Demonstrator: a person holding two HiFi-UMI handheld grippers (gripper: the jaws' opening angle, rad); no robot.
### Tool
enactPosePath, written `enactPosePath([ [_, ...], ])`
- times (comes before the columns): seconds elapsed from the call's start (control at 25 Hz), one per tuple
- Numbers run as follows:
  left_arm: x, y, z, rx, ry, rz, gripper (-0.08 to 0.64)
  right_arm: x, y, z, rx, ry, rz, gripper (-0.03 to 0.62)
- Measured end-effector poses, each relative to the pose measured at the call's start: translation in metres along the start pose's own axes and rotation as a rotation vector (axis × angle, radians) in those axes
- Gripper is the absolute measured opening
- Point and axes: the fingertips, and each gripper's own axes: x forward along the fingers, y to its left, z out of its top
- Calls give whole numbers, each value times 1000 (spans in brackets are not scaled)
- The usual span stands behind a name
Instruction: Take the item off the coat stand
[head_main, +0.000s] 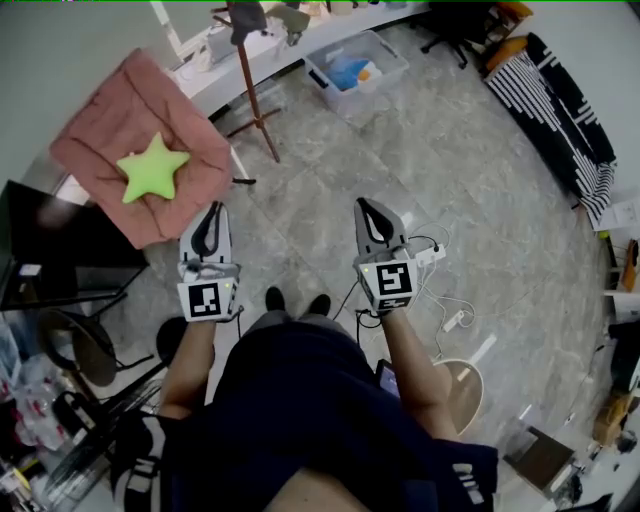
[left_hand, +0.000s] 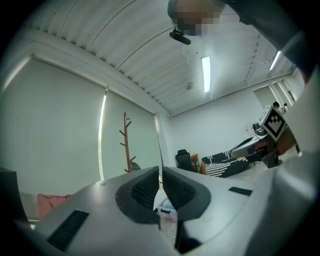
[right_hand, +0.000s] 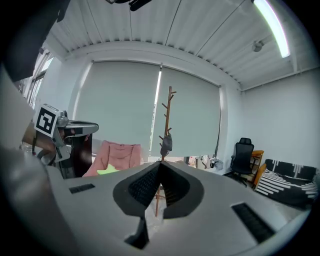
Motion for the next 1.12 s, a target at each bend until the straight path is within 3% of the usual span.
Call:
enactPosePath([
  [0.28,1,-2,2,4,-6,-6,41,1,-2,7,34,-54,9,20],
  [1.12,2,-3,-2,0,2,-5,41,8,-7,12,25,-77,14,20],
])
